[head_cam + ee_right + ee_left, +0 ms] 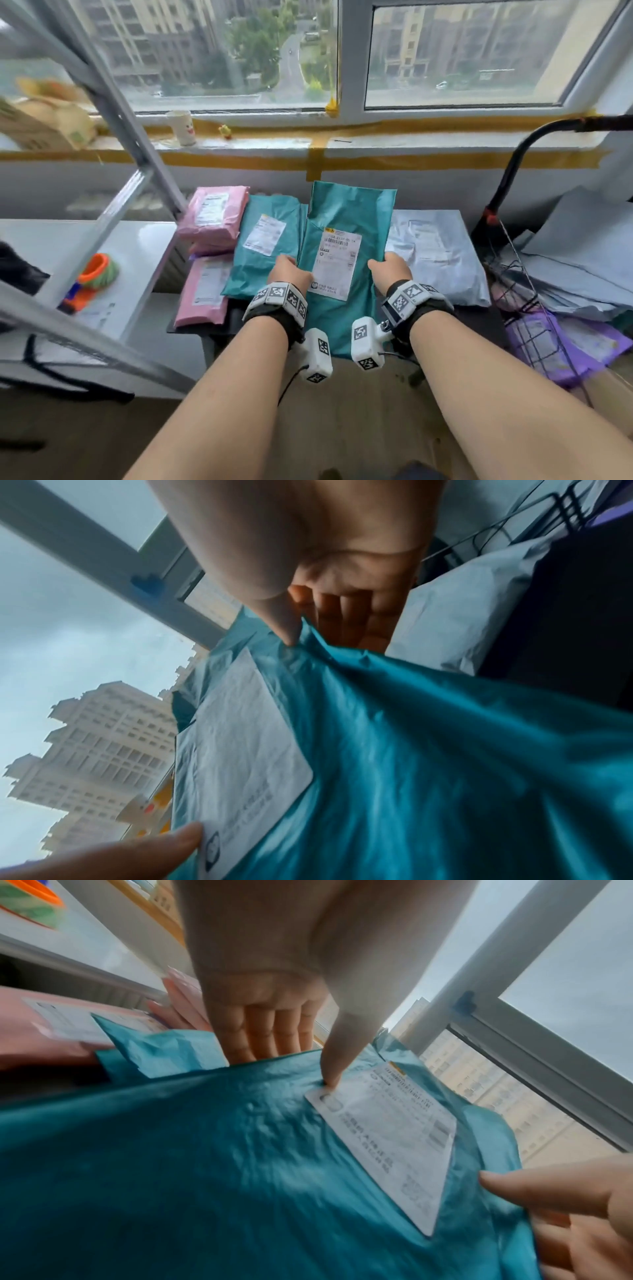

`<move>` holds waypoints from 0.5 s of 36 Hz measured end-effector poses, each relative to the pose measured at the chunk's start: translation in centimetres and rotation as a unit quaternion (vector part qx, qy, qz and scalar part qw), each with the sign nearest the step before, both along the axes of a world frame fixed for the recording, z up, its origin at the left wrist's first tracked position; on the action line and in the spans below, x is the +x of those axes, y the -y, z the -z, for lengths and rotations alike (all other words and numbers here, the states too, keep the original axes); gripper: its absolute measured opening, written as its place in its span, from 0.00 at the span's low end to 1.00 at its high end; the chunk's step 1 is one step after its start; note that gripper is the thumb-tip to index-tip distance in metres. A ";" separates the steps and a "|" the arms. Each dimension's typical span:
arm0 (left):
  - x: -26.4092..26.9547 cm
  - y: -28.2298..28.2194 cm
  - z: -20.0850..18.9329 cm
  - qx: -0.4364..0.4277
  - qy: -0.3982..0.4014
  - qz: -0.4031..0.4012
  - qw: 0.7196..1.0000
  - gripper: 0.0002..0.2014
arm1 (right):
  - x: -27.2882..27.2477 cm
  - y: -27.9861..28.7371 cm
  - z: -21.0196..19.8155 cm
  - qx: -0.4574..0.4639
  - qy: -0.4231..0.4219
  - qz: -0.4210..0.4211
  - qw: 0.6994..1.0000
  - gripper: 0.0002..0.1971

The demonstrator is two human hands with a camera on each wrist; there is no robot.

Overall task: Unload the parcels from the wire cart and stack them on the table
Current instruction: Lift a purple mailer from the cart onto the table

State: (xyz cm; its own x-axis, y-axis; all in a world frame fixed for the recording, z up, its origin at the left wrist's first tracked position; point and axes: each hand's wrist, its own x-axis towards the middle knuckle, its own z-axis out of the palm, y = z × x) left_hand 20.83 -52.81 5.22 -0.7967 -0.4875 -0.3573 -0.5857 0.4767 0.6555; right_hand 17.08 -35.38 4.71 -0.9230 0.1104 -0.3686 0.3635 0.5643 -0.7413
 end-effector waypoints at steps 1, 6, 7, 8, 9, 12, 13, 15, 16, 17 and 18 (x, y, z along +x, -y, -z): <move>0.0 0.9 0.1 -0.004 -0.001 -0.011 1.000 0.22 | -0.2 1.0 0.3 -0.008 0.005 -0.009 1.000 0.11; -1.0 4.2 0.8 -0.024 -0.010 -0.046 0.999 0.17 | -1.9 4.8 1.6 0.028 0.015 -0.057 0.998 0.04; -1.4 4.7 1.0 -0.029 -0.010 -0.049 0.998 0.17 | -2.4 5.4 1.7 0.037 0.014 -0.068 0.997 0.04; -1.7 5.2 1.2 -0.031 -0.010 -0.052 0.998 0.16 | -2.9 6.1 1.9 0.042 0.015 -0.077 0.996 0.03; -2.1 5.7 1.4 -0.034 -0.010 -0.054 0.998 0.16 | -3.5 6.6 2.0 0.046 0.015 -0.085 0.995 0.04; -3.7 7.3 1.8 -0.054 -0.018 -0.064 0.996 0.15 | -5.9 8.3 2.8 0.050 0.015 -0.101 0.994 0.04; -4.4 7.9 2.0 -0.063 -0.024 -0.066 0.996 0.16 | -6.9 8.9 3.2 0.051 0.014 -0.109 0.993 0.04; -5.8 9.0 2.2 -0.073 -0.027 -0.072 0.994 0.18 | -8.8 10.0 3.7 0.051 0.021 -0.119 0.991 0.05; -7.3 9.8 2.4 -0.080 -0.021 -0.080 0.993 0.19 | -10.7 11.1 4.1 0.051 0.027 -0.123 0.991 0.06; -7.4 10.1 2.4 -0.081 -0.021 -0.079 0.993 0.19 | -11.0 11.4 4.3 0.053 0.027 -0.127 0.990 0.06; -7.6 10.4 2.3 -0.081 -0.020 -0.078 0.993 0.20 | -11.2 11.8 4.2 0.051 0.029 -0.130 0.990 0.06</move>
